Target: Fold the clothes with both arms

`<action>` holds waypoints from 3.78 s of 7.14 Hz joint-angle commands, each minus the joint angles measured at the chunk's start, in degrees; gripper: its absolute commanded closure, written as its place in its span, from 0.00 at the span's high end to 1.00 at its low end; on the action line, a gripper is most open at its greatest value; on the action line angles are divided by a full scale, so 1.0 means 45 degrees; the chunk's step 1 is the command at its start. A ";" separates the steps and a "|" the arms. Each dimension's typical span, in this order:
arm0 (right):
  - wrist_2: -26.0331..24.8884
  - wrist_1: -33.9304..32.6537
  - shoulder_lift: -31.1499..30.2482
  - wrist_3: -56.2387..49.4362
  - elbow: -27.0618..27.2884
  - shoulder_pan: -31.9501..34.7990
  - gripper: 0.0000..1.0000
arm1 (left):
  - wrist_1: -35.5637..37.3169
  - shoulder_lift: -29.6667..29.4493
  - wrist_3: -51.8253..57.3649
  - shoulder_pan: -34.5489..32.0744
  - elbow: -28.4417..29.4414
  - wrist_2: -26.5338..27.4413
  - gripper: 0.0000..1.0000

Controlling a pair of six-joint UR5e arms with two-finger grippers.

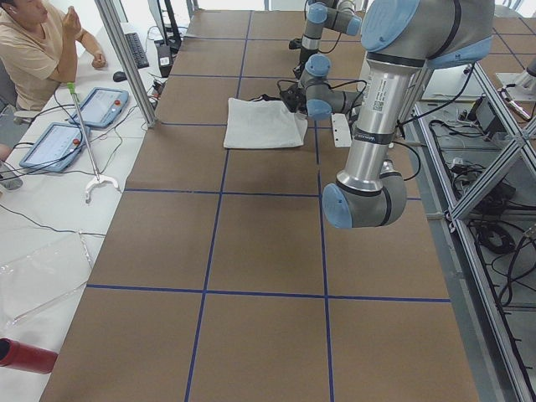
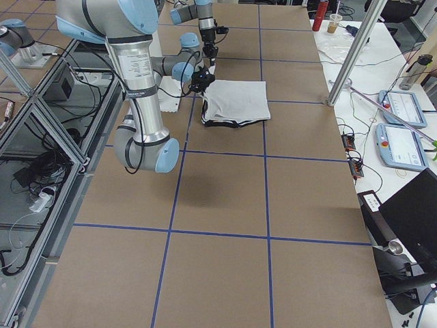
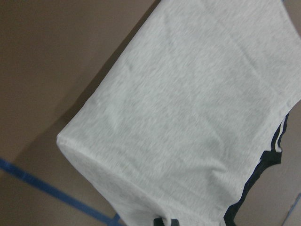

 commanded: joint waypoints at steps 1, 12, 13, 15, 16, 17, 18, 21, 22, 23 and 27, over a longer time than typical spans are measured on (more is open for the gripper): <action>0.1005 0.0098 0.1346 -0.1572 -0.2155 0.2000 0.00 | 0.0239 -0.0790 0.1732 -0.1705 0.1387 -0.0261 0.00; 0.3920 0.6837 0.4553 -0.7558 -1.1806 0.6759 1.00 | -0.5914 -0.2728 0.4859 -0.4520 0.9265 0.0227 0.64; 0.4399 0.6817 0.4476 -0.8657 -1.2004 0.7391 1.00 | -0.5933 -0.2728 0.4864 -0.4523 0.9266 0.0188 0.66; 0.4830 0.6798 0.3698 -1.0047 -1.1988 0.7882 1.00 | -0.5817 -0.2592 0.6509 -0.4891 0.9227 -0.0799 0.66; 0.5665 0.6759 0.3249 -1.1060 -1.1986 0.8562 1.00 | -0.5758 -0.2204 0.8690 -0.5493 0.9169 -0.2026 0.66; 0.6157 0.6759 0.2297 -1.3004 -1.1948 0.9323 1.00 | -0.5758 -0.1562 1.0858 -0.6254 0.9130 -0.3218 0.66; 0.6471 0.6739 0.1514 -1.5208 -1.1908 1.0046 1.00 | -0.5661 -0.1053 1.3277 -0.6880 0.9129 -0.3675 0.66; 0.7507 0.4174 0.0025 -2.3191 -1.1889 1.2663 1.00 | -0.2487 0.0003 2.0875 -0.9729 0.8158 -0.5451 0.81; 0.7529 0.3001 -0.0230 -2.5480 -1.1831 1.3328 1.00 | -0.1684 0.0432 2.2794 -1.0801 0.7979 -0.6636 1.00; 0.7780 0.1790 -0.0542 -2.6373 -1.1115 1.3992 1.00 | -0.1502 0.1152 2.4225 -1.1991 0.7977 -0.7383 1.00; 0.8369 0.1387 -0.2379 -2.7805 -0.9917 1.4663 1.00 | -0.0758 0.2487 2.5430 -1.4671 0.8093 -0.8599 1.00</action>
